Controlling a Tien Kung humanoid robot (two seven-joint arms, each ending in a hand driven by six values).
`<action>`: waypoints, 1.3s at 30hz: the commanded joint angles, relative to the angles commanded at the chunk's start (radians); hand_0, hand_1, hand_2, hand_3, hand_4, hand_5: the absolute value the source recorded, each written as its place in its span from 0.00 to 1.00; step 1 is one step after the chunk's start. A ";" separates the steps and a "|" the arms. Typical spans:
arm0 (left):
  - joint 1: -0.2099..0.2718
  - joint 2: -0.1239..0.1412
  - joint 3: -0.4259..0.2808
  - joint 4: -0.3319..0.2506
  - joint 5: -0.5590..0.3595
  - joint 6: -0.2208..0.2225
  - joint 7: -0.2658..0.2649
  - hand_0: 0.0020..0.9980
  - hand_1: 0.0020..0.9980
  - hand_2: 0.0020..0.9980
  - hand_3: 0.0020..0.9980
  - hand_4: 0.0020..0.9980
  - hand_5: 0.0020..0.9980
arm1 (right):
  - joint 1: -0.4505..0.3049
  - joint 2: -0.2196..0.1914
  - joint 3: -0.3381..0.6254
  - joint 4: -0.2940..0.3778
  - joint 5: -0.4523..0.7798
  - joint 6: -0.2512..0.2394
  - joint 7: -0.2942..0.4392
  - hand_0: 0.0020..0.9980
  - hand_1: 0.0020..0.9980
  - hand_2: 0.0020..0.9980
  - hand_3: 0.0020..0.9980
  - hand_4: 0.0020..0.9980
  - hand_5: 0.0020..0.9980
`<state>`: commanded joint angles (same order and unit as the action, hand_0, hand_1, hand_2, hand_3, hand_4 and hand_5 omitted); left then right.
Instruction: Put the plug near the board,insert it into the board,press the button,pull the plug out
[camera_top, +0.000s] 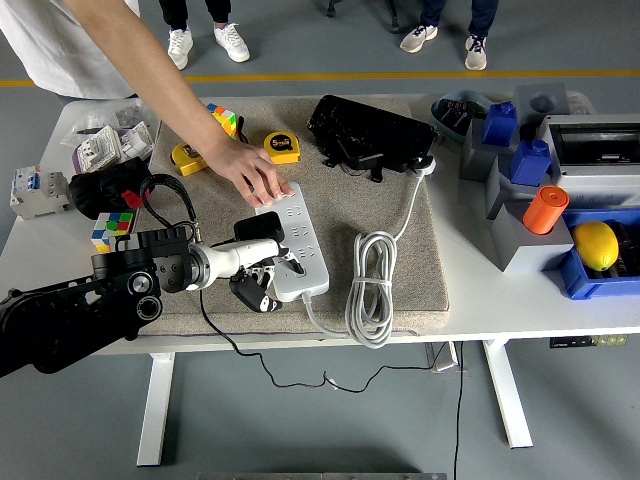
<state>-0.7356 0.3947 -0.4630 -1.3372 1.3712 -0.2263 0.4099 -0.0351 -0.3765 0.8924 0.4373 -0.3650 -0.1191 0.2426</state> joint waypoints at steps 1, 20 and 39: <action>0.000 0.000 0.001 0.001 -0.001 0.000 0.000 0.04 0.13 0.19 0.83 0.71 0.00 | 0.000 0.000 0.000 0.000 0.000 0.000 0.000 0.70 0.70 0.69 0.58 1.00 0.55; 0.013 0.007 -0.039 -0.041 -0.003 0.001 -0.008 0.04 0.13 0.19 0.83 0.70 0.00 | -0.001 0.003 0.004 0.000 0.000 0.000 0.001 0.70 0.70 0.69 0.58 1.00 0.55; 0.151 0.016 -0.262 -0.060 -0.058 0.246 -0.376 0.41 0.60 0.60 0.72 0.97 0.32 | -0.001 0.011 0.009 -0.001 -0.004 0.000 0.001 0.70 0.70 0.69 0.58 1.00 0.55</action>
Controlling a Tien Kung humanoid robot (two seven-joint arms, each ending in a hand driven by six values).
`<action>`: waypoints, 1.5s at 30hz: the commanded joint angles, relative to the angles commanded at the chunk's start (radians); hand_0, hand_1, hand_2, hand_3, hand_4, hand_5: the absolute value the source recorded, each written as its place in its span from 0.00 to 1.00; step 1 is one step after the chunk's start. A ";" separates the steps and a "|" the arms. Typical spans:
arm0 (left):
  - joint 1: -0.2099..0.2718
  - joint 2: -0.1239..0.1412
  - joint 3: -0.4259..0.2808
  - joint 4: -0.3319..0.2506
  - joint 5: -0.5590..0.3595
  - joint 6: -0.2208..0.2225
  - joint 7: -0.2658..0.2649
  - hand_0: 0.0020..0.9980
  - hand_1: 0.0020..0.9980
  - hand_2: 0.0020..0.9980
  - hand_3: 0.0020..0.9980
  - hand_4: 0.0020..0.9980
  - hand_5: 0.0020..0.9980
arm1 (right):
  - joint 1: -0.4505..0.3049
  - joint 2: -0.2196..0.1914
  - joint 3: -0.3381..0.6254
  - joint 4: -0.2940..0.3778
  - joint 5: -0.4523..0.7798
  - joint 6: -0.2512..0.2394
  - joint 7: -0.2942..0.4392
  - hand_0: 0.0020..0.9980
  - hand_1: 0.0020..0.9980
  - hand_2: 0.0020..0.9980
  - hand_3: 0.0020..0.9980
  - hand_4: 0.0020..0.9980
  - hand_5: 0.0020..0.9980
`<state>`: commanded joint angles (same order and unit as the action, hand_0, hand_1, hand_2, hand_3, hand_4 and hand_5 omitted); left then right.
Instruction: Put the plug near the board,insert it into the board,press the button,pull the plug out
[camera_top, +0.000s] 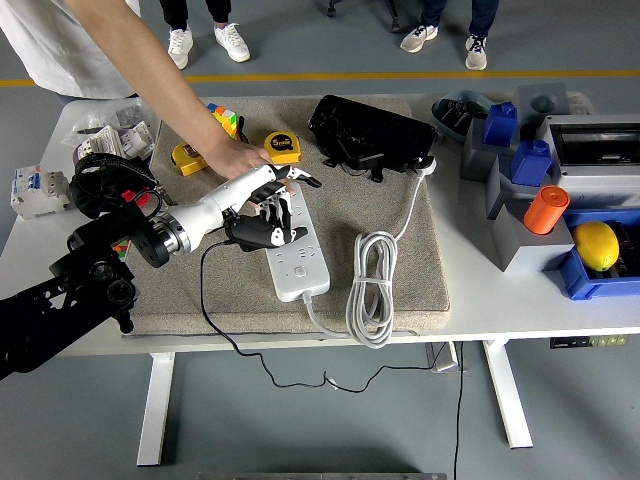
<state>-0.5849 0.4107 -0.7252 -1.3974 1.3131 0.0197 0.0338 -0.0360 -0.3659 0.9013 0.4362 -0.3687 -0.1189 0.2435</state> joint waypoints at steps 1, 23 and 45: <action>0.005 -0.001 -0.005 0.005 0.013 0.005 -0.007 0.41 0.60 0.60 0.72 0.97 0.32 | 0.000 0.000 -0.001 0.000 0.000 0.000 0.000 0.70 0.70 0.69 0.58 1.00 0.55; -0.003 -0.020 0.072 0.125 0.261 0.256 -0.124 0.73 0.76 0.81 0.82 1.00 0.51 | 0.001 -0.009 -0.016 0.001 0.002 0.000 0.000 0.70 0.70 0.69 0.58 1.00 0.55; -0.098 -0.099 0.179 0.274 0.348 0.203 0.142 0.61 0.66 0.69 0.75 1.00 0.53 | -0.001 -0.014 -0.023 0.001 0.004 0.000 0.001 0.70 0.70 0.69 0.58 1.00 0.55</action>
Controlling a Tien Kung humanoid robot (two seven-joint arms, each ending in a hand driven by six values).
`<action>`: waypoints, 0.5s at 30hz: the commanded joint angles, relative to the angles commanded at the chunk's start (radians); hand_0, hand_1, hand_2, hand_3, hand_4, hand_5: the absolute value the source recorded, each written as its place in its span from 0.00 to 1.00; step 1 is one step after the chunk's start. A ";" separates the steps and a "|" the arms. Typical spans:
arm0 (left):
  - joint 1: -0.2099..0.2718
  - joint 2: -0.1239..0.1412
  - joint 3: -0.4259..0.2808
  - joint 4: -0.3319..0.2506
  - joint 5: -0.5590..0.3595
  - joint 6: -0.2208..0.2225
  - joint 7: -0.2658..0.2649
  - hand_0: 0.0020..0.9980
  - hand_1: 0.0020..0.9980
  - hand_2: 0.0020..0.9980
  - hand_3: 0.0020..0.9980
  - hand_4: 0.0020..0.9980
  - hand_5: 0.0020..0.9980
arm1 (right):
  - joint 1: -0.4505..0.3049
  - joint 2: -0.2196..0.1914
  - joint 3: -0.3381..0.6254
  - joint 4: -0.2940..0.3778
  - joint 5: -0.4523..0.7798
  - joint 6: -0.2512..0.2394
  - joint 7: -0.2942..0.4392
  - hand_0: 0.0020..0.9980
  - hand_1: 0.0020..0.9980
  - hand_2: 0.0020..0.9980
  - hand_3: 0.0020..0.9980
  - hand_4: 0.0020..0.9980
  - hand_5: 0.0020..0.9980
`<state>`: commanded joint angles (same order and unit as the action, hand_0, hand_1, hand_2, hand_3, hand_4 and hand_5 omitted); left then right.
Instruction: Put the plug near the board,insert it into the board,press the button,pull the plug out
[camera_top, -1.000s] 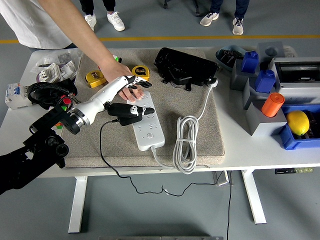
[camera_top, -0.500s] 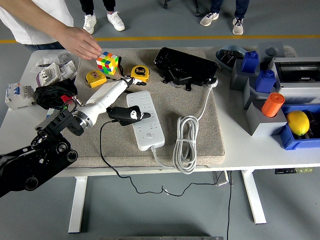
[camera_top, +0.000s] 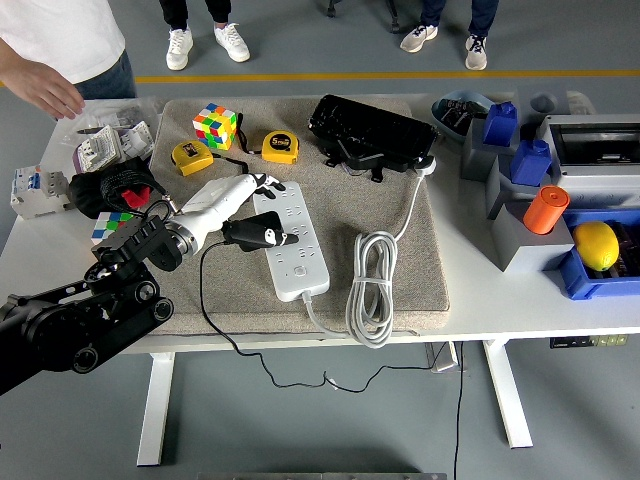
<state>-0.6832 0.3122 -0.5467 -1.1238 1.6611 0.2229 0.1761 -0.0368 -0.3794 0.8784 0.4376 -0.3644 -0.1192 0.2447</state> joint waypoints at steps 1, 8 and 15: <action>-0.003 -0.003 0.004 0.010 0.007 -0.002 0.004 0.61 0.66 0.69 0.75 1.00 0.53 | 0.000 0.000 0.000 0.000 0.000 0.000 0.000 0.70 0.70 0.69 0.58 1.00 0.55; -0.015 -0.014 0.028 0.053 0.038 0.011 0.005 0.54 0.62 0.65 0.69 1.00 0.43 | 0.003 0.001 0.001 0.001 -0.001 0.000 0.000 0.70 0.70 0.69 0.58 1.00 0.55; -0.027 -0.025 0.048 0.084 0.054 0.031 0.002 0.50 0.60 0.60 0.65 1.00 0.30 | 0.003 0.001 0.004 0.001 -0.001 -0.001 0.001 0.70 0.70 0.69 0.58 1.00 0.55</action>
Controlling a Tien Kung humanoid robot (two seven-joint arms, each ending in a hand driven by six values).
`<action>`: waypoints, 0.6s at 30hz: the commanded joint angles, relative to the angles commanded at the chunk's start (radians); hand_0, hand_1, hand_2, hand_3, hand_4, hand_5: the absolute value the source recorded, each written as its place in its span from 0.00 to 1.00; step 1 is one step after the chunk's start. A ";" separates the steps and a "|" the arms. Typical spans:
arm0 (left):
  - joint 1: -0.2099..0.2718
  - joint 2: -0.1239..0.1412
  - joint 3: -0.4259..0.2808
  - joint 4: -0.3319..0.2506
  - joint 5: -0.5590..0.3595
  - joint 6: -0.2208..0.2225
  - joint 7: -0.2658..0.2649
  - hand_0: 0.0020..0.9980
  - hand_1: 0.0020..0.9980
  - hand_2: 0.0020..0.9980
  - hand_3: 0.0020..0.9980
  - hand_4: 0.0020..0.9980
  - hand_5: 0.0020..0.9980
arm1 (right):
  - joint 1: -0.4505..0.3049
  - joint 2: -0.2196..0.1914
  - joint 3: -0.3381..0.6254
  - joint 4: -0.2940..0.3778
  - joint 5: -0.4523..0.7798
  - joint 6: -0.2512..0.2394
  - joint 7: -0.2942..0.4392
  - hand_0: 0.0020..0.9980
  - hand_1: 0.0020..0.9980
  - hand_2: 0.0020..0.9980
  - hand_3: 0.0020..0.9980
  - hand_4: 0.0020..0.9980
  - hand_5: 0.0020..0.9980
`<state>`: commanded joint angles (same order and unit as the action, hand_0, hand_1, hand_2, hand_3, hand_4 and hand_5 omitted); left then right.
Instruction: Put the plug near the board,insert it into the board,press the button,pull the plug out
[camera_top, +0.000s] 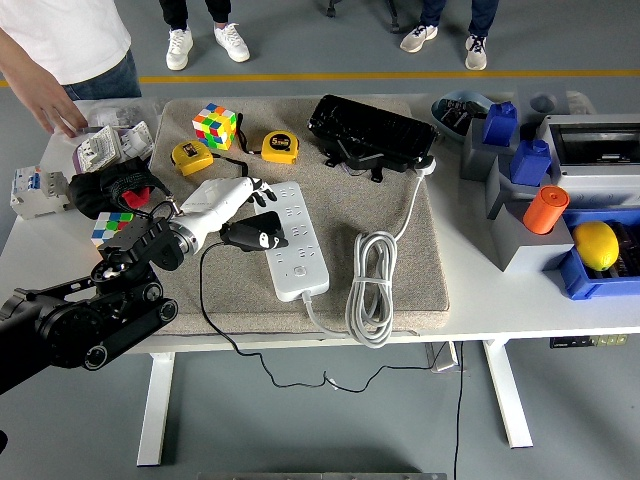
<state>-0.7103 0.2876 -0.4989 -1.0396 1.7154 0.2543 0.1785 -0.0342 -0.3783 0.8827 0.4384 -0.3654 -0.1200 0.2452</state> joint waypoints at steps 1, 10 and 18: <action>-0.001 -0.001 0.002 0.004 0.003 0.001 0.002 0.50 0.60 0.60 0.65 1.00 0.30 | 0.000 0.000 0.000 0.000 0.000 0.000 0.000 0.70 0.70 0.69 0.58 1.00 0.55; -0.010 -0.011 0.030 0.036 -0.002 0.016 -0.001 0.46 0.56 0.57 0.61 1.00 0.28 | 0.000 0.001 -0.003 0.000 0.000 0.000 0.000 0.70 0.70 0.69 0.58 1.00 0.55; -0.015 -0.017 0.042 0.053 -0.027 0.037 -0.021 0.41 0.52 0.53 0.56 0.99 0.21 | 0.001 0.002 0.000 0.001 -0.002 -0.001 0.000 0.70 0.70 0.69 0.58 1.00 0.54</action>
<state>-0.7255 0.2703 -0.4565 -0.9861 1.6879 0.2910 0.1580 -0.0337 -0.3763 0.8827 0.4395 -0.3671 -0.1208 0.2453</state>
